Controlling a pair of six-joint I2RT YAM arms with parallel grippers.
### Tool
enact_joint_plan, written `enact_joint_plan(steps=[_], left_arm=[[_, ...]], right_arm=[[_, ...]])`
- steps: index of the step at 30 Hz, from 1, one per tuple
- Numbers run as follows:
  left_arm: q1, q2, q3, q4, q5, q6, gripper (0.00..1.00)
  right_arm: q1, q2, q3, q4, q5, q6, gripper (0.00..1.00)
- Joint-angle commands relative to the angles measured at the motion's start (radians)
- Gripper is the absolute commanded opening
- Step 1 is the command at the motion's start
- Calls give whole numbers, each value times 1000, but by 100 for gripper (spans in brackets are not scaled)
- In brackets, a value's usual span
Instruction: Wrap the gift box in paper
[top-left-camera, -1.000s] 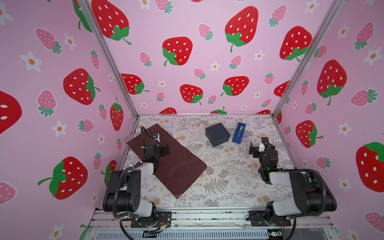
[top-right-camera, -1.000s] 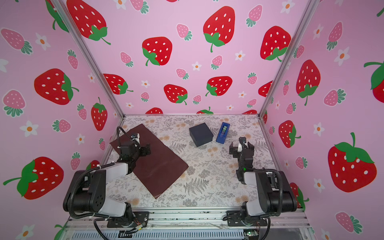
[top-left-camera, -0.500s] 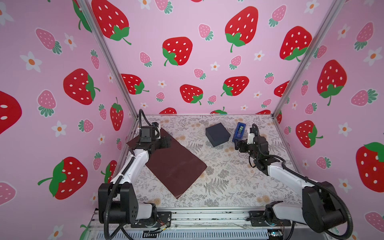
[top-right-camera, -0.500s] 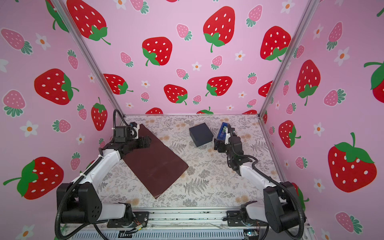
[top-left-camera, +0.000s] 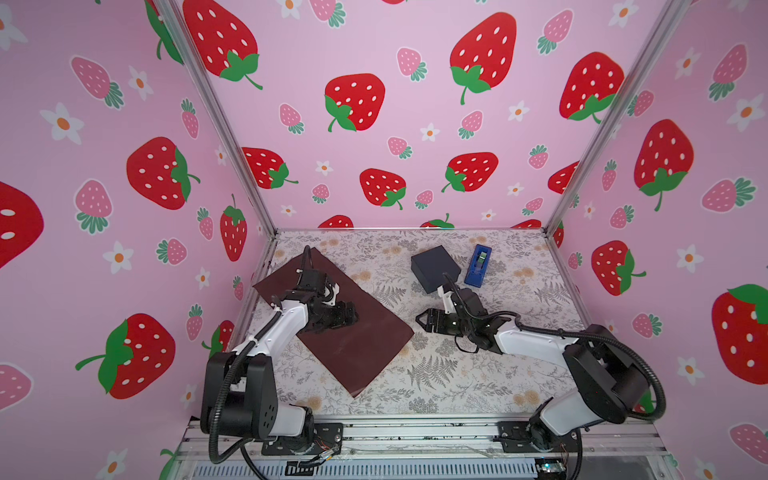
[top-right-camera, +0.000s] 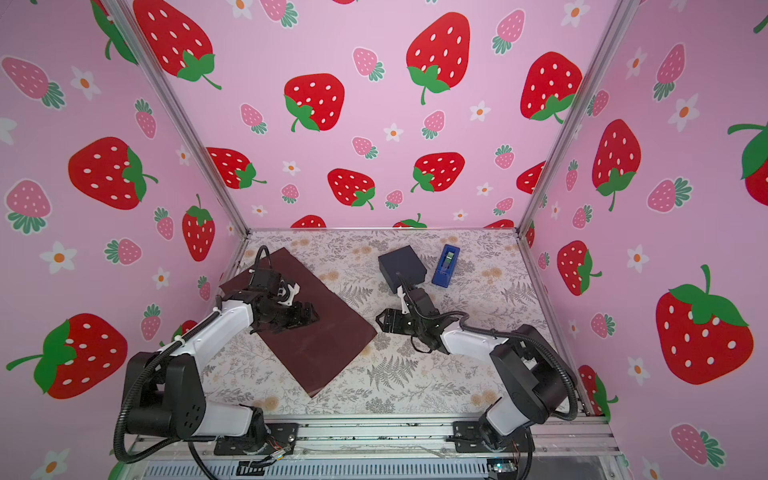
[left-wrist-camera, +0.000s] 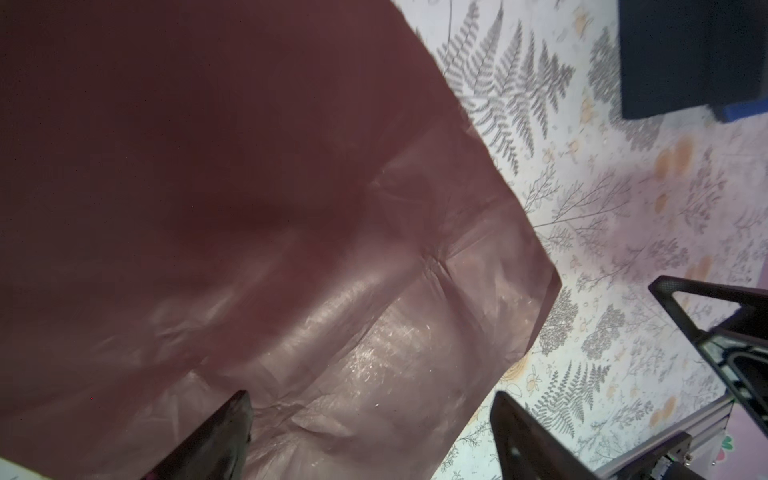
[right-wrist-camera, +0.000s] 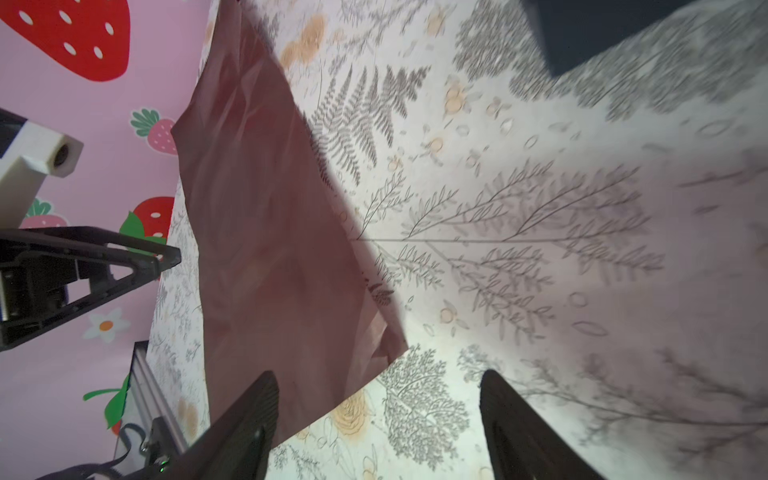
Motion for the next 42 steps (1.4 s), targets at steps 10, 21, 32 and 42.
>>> enact_joint_plan(steps=[10,21,32,42], left_arm=[[-24,84,66,-83,-28,-40,91],[-21,155,88,-99,-47,-72,91],[-20,213,105,-125,-31,-76,89],[-21,218,107,-127,-37,-77,89]], right_arm=[[39,112,12,80,-98,64,76],[52,198,31,147,-152,96,74],[82,277,28,364,-222,225,73],[156,321,13,563,-230,385,72]])
